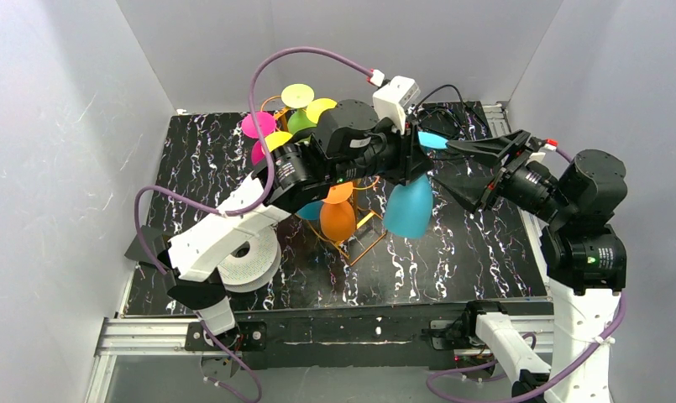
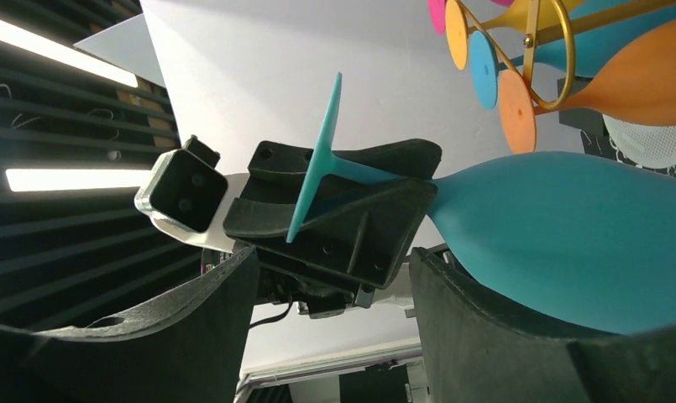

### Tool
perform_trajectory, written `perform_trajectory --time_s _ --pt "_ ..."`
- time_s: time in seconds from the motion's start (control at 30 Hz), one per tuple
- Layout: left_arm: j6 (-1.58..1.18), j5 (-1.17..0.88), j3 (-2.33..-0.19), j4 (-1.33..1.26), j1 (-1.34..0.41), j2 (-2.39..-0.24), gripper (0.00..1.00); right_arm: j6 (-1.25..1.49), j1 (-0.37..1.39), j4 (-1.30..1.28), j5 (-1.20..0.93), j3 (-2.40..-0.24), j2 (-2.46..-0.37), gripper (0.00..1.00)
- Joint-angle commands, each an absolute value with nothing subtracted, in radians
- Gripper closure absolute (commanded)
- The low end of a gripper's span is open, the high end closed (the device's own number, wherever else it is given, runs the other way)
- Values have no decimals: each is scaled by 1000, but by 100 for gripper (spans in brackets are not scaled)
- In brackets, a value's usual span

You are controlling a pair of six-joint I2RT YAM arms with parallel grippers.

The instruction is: Take the wine glass off the wine glass rack

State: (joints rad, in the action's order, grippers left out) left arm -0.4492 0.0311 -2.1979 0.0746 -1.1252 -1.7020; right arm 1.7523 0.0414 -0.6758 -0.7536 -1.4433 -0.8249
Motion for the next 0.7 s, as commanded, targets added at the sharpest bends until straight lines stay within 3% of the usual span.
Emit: perform_trajectory --time_s 0.0,0.43,0.67 --pt "-498 100 -2272 -15 -1123 -1708 100 1716 44 -557 -716 -1457 -806 26" --pt "-620 190 -2464 -39 -1100 -1778 100 1595 44 -431 -509 -1422 -694 18" --pt "-709 268 -2465 -124 -1091 -1786 100 1518 44 -375 -463 -1409 -636 16"
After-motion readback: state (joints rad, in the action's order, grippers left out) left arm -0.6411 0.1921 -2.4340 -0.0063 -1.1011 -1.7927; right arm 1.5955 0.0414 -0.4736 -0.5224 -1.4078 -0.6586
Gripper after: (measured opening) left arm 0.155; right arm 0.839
